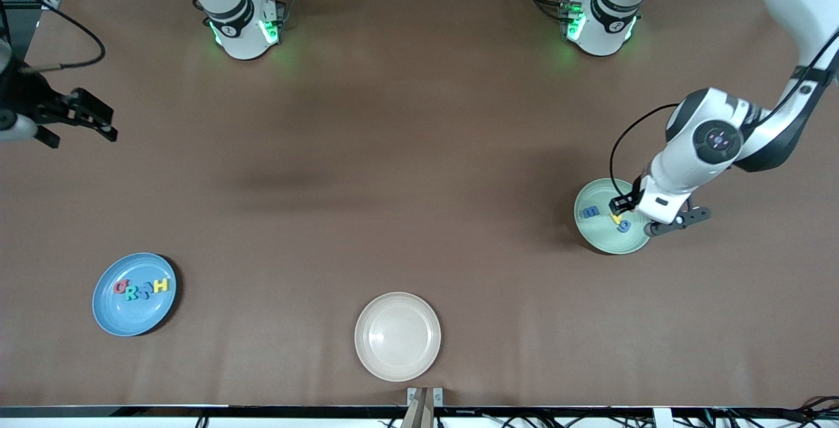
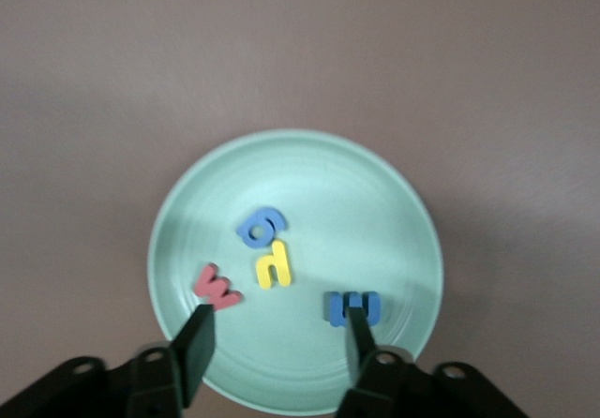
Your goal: Sort uppercase to blue plate, lowercase to green plate
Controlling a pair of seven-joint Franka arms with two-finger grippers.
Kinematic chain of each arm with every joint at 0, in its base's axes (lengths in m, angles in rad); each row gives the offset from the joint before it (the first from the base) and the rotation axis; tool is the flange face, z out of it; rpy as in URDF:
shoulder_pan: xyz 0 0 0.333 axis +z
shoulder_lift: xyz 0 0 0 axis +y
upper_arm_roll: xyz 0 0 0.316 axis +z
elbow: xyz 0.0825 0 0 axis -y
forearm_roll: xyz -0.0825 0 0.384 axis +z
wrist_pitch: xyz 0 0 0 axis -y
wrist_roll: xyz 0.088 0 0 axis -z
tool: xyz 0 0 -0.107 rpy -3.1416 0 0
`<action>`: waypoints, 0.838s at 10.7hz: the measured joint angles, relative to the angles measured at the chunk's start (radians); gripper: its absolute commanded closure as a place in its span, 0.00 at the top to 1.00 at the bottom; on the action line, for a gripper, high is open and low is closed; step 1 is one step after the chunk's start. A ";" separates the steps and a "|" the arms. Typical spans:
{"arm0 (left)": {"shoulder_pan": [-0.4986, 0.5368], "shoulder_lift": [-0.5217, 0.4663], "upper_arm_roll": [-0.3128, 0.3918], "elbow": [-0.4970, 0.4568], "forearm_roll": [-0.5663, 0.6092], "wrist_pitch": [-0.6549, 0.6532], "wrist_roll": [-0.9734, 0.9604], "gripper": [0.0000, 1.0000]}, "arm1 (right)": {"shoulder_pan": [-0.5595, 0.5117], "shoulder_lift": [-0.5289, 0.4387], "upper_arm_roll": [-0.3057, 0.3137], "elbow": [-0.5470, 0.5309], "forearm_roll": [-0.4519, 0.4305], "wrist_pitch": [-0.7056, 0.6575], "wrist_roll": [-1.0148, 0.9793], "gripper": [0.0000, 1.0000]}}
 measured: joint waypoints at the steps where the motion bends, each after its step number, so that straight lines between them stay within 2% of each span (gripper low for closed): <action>1: 0.050 -0.019 -0.070 0.047 -0.026 -0.069 0.032 0.83 | -0.003 -0.014 -0.002 0.004 0.000 0.000 0.000 1.00; 3: 0.082 -0.045 -0.128 0.197 -0.114 -0.220 0.126 0.82 | -0.017 -0.029 -0.005 0.006 0.000 -0.002 0.000 1.00; 7: 0.021 -0.048 -0.141 0.419 -0.135 -0.419 0.191 0.82 | -0.025 -0.030 -0.004 0.005 -0.001 -0.019 0.000 1.00; 9: -0.009 -0.049 -0.142 0.484 -0.135 -0.469 0.207 0.82 | -0.025 -0.035 -0.004 0.006 -0.001 -0.022 0.000 1.00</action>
